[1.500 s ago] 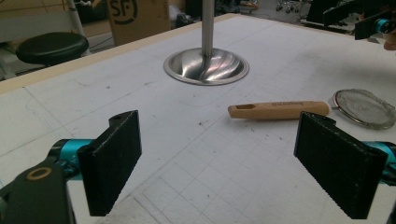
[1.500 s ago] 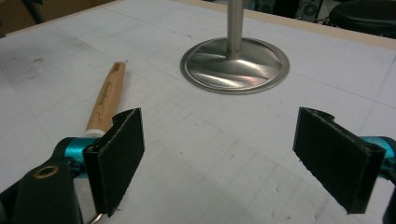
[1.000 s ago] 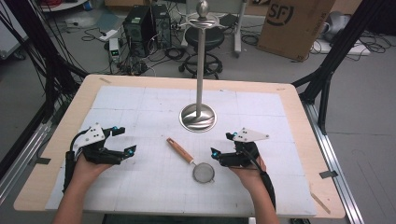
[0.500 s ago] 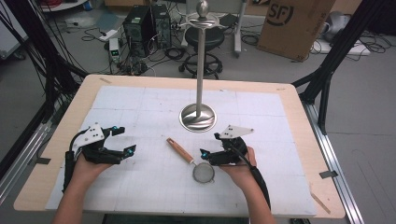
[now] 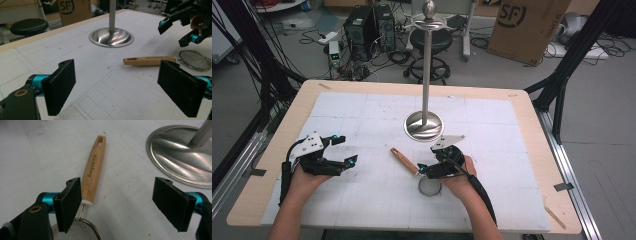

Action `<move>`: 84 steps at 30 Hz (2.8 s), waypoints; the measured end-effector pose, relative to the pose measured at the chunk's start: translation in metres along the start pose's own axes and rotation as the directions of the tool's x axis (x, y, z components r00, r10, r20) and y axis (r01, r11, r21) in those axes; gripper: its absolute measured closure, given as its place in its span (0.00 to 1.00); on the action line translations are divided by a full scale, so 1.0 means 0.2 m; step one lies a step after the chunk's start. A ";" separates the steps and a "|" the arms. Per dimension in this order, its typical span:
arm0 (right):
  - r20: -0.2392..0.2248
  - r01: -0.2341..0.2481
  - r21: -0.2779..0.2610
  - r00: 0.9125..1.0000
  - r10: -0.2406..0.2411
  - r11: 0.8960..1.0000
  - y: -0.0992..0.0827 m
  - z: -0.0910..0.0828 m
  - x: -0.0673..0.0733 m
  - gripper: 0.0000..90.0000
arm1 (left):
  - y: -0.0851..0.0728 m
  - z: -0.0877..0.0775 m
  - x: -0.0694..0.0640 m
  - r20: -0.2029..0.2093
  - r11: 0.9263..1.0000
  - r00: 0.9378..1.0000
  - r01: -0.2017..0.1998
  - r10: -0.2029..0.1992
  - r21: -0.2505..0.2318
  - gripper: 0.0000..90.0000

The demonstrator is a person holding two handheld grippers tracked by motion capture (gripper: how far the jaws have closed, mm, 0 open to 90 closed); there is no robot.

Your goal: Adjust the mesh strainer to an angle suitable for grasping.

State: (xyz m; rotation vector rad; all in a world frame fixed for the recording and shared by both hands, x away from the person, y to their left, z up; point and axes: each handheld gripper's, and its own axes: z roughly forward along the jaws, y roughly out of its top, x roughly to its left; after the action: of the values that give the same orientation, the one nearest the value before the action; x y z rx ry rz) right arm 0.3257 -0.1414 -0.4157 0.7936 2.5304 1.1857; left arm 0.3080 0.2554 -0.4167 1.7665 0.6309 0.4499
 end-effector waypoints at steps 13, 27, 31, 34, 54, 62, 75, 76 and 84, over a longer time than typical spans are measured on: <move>-0.072 0.072 0.142 0.995 -0.062 0.987 0.05 0.13 0.07 0.48 | 0.00 0.00 0.00 -0.002 1.000 1.000 0.002 -0.002 0.001 0.17; -0.115 0.152 0.221 0.985 -0.129 0.963 0.06 0.18 0.11 0.73 | 0.00 0.00 0.00 -0.006 1.000 1.000 0.003 -0.003 0.003 0.18; -0.117 0.173 0.223 0.982 -0.150 0.959 0.06 0.17 0.11 0.74 | 0.00 0.00 0.00 -0.007 1.000 1.000 0.003 -0.003 0.004 0.17; -0.118 0.168 0.223 0.982 -0.145 0.960 0.06 0.17 0.10 0.74 | 0.00 0.00 0.00 -0.007 1.000 1.000 0.003 -0.003 0.004 0.18; -0.149 0.197 0.373 0.977 -0.151 0.907 0.15 0.21 0.11 0.73 | 0.00 0.00 0.00 -0.009 1.000 1.000 0.005 -0.005 0.006 0.18; -0.162 0.200 0.426 0.976 -0.143 0.882 0.20 0.24 0.10 0.73 | 0.00 0.01 0.00 -0.004 1.000 1.000 0.002 -0.002 0.011 0.18; -0.122 0.211 0.348 0.976 -0.179 0.914 0.16 0.19 0.12 0.78 | 0.01 0.00 0.00 -0.013 1.000 1.000 0.001 -0.001 0.001 0.18; -0.119 0.204 0.331 0.978 -0.173 0.921 0.17 0.17 0.11 0.78 | 0.01 0.00 0.00 -0.012 1.000 1.000 0.001 -0.001 0.001 0.18; -0.152 0.180 0.294 0.978 -0.139 0.939 0.18 0.14 0.10 0.78 | 0.02 0.00 0.00 -0.007 1.000 1.000 -0.001 0.001 -0.003 0.18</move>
State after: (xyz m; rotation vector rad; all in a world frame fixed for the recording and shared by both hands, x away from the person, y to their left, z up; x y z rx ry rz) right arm 0.3348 -0.0935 -0.4069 0.5734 2.8682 0.8279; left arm 0.3079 0.2545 -0.4134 1.7633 0.6340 0.4582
